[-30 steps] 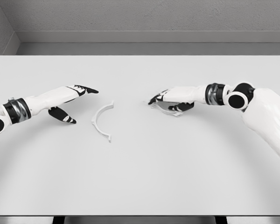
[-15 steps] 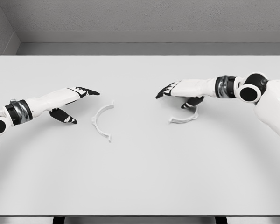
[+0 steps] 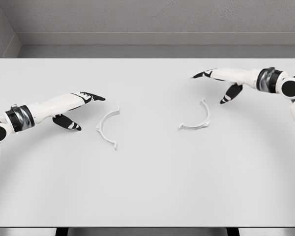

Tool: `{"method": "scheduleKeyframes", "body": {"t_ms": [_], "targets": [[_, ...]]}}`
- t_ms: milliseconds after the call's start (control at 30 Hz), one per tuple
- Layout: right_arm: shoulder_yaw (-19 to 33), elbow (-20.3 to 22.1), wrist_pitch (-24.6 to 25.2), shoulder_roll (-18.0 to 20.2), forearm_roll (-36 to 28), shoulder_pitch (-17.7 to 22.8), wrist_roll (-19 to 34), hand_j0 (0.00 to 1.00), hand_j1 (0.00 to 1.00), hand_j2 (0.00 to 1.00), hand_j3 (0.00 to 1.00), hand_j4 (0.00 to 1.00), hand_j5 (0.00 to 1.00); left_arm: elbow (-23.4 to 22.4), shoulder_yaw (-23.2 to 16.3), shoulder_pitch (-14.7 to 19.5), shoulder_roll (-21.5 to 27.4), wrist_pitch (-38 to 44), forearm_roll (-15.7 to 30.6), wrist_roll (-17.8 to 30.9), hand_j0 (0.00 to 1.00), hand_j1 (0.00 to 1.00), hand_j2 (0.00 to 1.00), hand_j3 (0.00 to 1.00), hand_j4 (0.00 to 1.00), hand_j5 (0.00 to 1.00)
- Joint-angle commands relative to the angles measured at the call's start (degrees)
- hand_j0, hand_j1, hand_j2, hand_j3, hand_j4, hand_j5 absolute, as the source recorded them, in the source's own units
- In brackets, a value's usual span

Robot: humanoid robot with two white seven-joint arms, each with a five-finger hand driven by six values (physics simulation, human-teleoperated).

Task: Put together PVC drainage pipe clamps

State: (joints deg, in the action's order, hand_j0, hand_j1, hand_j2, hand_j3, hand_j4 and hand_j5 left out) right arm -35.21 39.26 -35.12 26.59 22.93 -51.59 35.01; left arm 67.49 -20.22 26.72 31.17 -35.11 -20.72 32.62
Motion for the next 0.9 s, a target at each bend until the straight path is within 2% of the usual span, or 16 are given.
{"method": "scheduleKeyframes", "body": {"t_ms": [0, 67, 333, 400, 867], "targets": [[0.85, -6.29, 0.12, -1.89, -0.34, 0.0, -0.01, 1.0, 1.0, 1.0, 1.0, 1.0, 1.0, 0.01, 0.0, 0.0, 0.03, 0.11, 0.42, 0.08, 1.0, 1.0, 1.0, 1.0, 1.0, 1.0], [0.85, -8.76, 0.12, -3.91, -0.26, -0.7, -0.01, 1.0, 1.0, 1.0, 1.0, 1.0, 1.0, 0.01, 0.0, 0.0, 0.03, 0.11, 0.42, 0.08, 1.0, 1.0, 1.0, 1.0, 1.0, 1.0], [0.32, -8.76, 0.12, -8.13, 0.18, -1.76, -0.01, 1.0, 1.0, 1.0, 1.0, 1.0, 1.0, 0.01, -0.09, 0.0, -0.67, 0.11, 0.33, 0.08, 1.0, 1.0, 1.0, 1.0, 1.0, 1.0], [0.23, -8.67, 0.12, -9.36, 0.18, -2.46, -0.01, 1.0, 1.0, 1.0, 1.0, 1.0, 1.0, 0.01, 0.0, 0.0, -1.2, 0.11, -0.9, 0.25, 1.0, 1.0, 1.0, 1.0, 1.0, 1.0], [-2.14, -8.32, 0.12, -12.35, 0.27, -3.69, -0.01, 1.0, 1.0, 1.0, 1.0, 1.0, 1.0, -0.08, 0.0, 0.0, -2.17, 0.11, -1.77, 0.34, 1.0, 1.0, 1.0, 1.0, 1.0, 1.0]]}}
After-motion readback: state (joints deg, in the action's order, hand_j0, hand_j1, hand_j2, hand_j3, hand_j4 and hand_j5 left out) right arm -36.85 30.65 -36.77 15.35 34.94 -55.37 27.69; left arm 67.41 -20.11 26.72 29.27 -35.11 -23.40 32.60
